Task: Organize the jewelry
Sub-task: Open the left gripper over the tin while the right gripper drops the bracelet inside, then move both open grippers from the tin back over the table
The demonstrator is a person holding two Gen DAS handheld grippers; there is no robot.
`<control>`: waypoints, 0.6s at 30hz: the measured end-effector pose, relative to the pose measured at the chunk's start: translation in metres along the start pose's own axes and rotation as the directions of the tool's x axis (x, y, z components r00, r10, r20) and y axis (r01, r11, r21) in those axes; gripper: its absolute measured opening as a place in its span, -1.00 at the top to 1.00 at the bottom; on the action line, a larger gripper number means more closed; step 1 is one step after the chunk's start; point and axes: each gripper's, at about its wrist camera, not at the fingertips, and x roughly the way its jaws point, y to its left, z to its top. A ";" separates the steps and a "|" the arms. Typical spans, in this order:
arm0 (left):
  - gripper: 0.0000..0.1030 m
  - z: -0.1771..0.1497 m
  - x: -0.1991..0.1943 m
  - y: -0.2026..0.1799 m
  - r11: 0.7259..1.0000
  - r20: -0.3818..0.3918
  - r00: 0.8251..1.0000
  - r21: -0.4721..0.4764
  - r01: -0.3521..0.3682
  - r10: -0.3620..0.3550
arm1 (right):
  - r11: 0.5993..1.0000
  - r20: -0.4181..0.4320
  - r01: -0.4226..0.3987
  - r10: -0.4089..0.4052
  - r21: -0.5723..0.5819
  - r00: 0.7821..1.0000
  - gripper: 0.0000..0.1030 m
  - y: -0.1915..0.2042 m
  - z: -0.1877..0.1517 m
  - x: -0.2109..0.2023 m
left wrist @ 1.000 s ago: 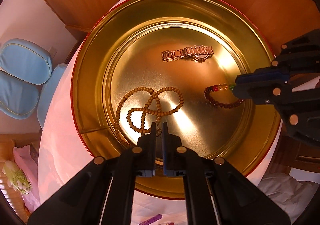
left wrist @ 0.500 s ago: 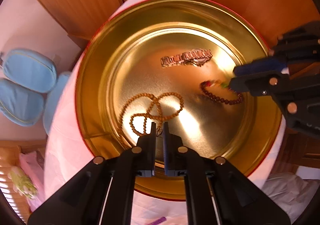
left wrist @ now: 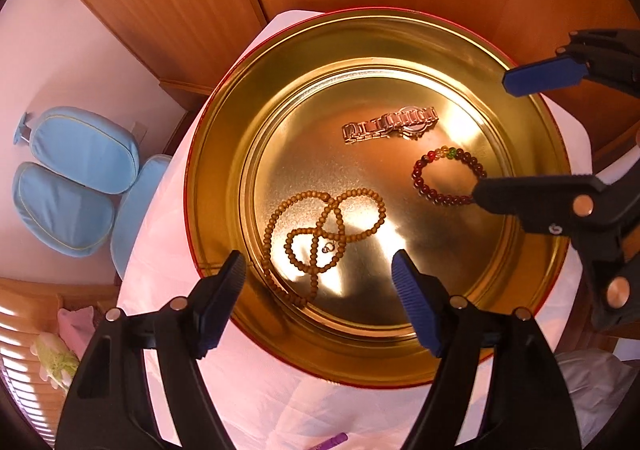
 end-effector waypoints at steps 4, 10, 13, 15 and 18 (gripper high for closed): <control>-0.44 -0.010 -0.021 0.006 1.000 0.045 0.999 -0.023 0.020 -0.019 | 0.999 0.071 0.017 -0.020 0.039 0.997 -0.80 0.002 -0.009 -0.016; -0.52 -0.047 -0.070 0.024 0.995 0.168 0.984 -0.080 0.065 -0.051 | 0.999 0.272 -0.037 0.025 0.037 0.962 -0.85 0.016 -0.035 -0.061; -0.52 -0.072 -0.087 0.033 0.993 0.202 0.979 -0.102 0.055 -0.034 | 0.999 0.332 -0.043 0.051 -0.029 0.942 -0.85 0.032 -0.049 -0.076; -0.52 -0.090 -0.097 0.039 0.990 0.223 0.975 -0.133 0.042 -0.011 | 0.996 0.358 -0.045 0.068 -0.072 0.931 -0.85 0.043 -0.058 -0.082; -0.52 -0.119 -0.109 0.048 0.979 0.253 0.968 -0.197 0.051 0.001 | 0.992 0.375 -0.074 0.109 -0.107 0.920 -0.85 0.057 -0.066 -0.087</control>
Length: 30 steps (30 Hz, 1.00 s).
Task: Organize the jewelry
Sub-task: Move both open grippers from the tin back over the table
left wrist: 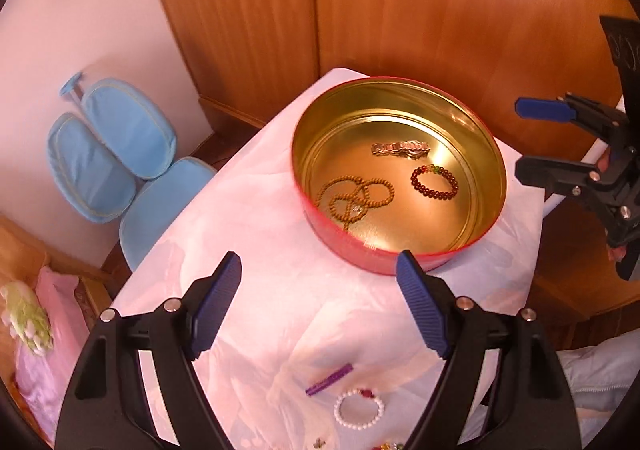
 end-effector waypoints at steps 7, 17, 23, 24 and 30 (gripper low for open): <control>-0.52 -0.059 -0.023 0.022 0.994 -0.017 0.998 -0.089 -0.064 0.063 | 0.985 -0.015 -0.090 0.088 -0.147 0.996 -0.85 0.051 -0.014 0.004; -0.52 -0.144 -0.041 0.053 0.962 -0.087 0.990 -0.240 -0.130 0.112 | 0.910 -0.172 -0.258 0.212 -0.324 0.962 -0.85 0.131 -0.036 0.042; -0.52 -0.193 -0.029 0.054 0.969 -0.130 0.986 -0.209 -0.134 0.108 | 0.858 -0.314 -0.357 0.246 -0.370 0.917 -0.85 0.177 -0.071 0.073; -0.52 -0.200 -0.025 0.055 0.970 -0.135 0.984 -0.200 -0.139 0.113 | 0.851 -0.331 -0.366 0.246 -0.375 0.911 -0.85 0.182 -0.077 0.078; -0.52 -0.230 -0.002 0.058 0.979 -0.150 0.983 -0.160 -0.129 0.105 | 0.822 -0.401 -0.406 0.242 -0.400 0.884 -0.85 0.212 -0.107 0.106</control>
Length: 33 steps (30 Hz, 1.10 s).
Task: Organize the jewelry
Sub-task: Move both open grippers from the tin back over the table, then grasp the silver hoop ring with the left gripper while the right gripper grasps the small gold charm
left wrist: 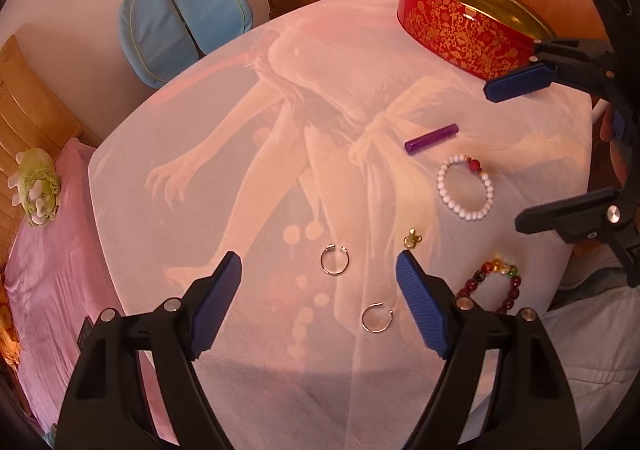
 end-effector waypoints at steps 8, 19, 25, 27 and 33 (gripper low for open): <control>-0.52 -0.012 0.023 0.000 0.996 0.038 0.998 0.079 0.043 -0.046 | 0.995 -0.010 0.030 -0.031 -0.096 0.999 -0.77 0.019 -0.003 0.035; -0.18 -0.017 0.034 0.002 0.991 0.075 0.994 0.120 0.065 -0.074 | 0.981 -0.016 0.019 -0.022 -0.193 1.000 -0.38 0.028 -0.009 0.059; 0.23 -0.017 0.034 0.002 0.986 0.088 0.987 0.116 0.121 -0.131 | 0.970 -0.002 0.027 -0.029 -0.242 1.000 -0.08 0.035 -0.015 0.068; 0.63 -0.018 0.033 0.000 0.984 0.089 0.986 0.124 0.128 -0.139 | 0.967 0.018 0.029 -0.026 -0.251 1.000 0.44 0.036 -0.015 0.067; 0.62 -0.017 0.034 0.001 0.984 0.078 0.984 0.089 0.154 -0.161 | 0.969 0.016 0.010 -0.007 -0.245 1.000 0.71 0.034 -0.014 0.066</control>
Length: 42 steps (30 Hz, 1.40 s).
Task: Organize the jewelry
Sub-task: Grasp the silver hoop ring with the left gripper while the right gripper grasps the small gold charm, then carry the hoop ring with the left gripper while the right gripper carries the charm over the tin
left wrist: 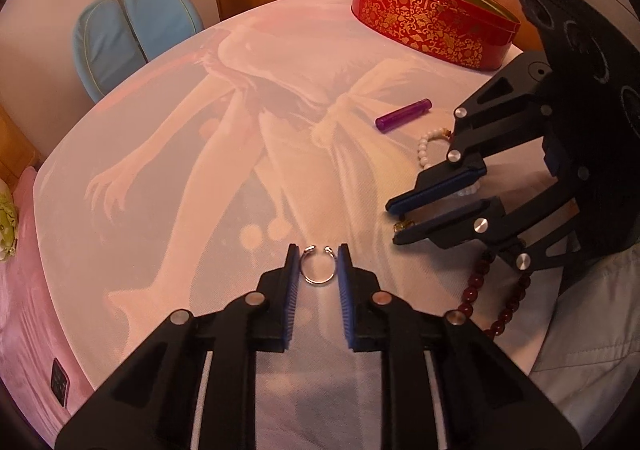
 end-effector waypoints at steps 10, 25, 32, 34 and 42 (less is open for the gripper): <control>0.62 0.016 -0.021 0.002 0.998 0.051 0.998 -0.050 -0.042 0.045 | 0.992 0.101 0.031 -0.043 0.124 0.994 0.72 -0.030 0.003 -0.044; 0.62 0.131 -0.068 -0.060 0.998 0.268 0.964 0.056 -0.017 0.001 | 0.875 0.321 0.197 -0.359 0.441 0.876 0.72 -0.114 -0.045 -0.211; 0.62 0.169 -0.066 -0.092 0.994 0.275 0.961 0.111 0.005 -0.036 | 0.784 0.303 0.241 -0.475 0.572 0.826 0.71 -0.147 -0.086 -0.250; 0.62 0.181 -0.066 -0.100 0.993 0.281 0.959 0.120 0.014 -0.048 | 0.757 0.285 0.257 -0.503 0.600 0.816 0.71 -0.152 -0.092 -0.256; 0.63 0.230 -0.060 -0.128 0.984 0.286 0.955 0.174 0.032 -0.082 | 0.670 0.212 0.327 -0.591 0.666 0.778 0.71 -0.185 -0.114 -0.285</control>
